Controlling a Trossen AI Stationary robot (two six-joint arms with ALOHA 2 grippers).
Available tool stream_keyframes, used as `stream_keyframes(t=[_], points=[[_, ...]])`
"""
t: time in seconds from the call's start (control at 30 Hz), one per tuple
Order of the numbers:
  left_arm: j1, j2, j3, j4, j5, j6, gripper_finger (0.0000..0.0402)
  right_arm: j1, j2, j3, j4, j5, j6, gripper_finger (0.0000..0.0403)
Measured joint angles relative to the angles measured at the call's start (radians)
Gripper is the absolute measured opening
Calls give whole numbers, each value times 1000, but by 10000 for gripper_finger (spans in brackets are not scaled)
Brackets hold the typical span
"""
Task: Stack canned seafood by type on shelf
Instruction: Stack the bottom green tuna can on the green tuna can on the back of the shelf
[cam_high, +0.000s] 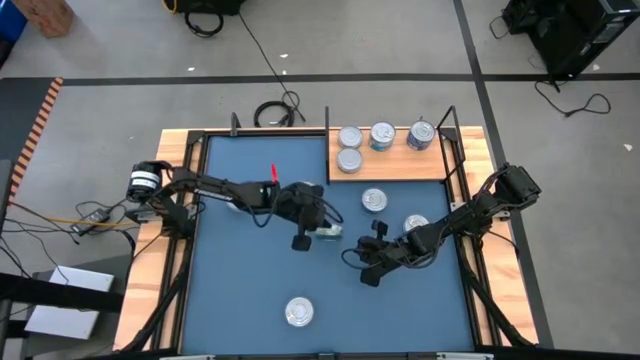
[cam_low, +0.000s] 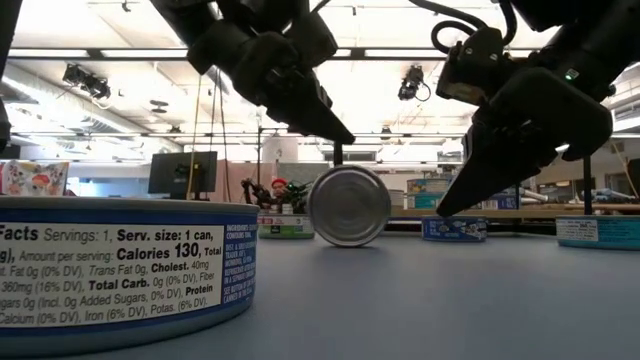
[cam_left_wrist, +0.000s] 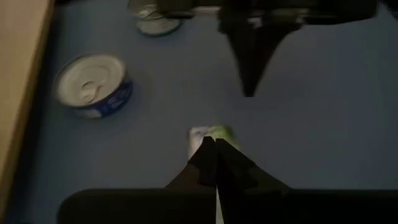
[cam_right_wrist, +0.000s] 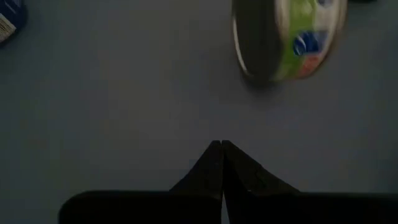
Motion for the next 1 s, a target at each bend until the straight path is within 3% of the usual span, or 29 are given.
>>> stream_keyframes(t=[0.4, 0.73, 0.87, 1.0], points=[[35, -33, -19, -14, -1, 63, 0, 0, 0, 0, 1, -1, 11, 33], [0, -67, -229, 307, 6, 30, 0, 0, 0, 3, -3, 13, 37, 92], [-31, -76, -295, 428, 7, 27, 0, 0, -1, 45, -17, 28, -27, 117], [-68, -104, -360, 530, -70, 26, 0, -3, -10, 141, -109, 84, -75, 139]])
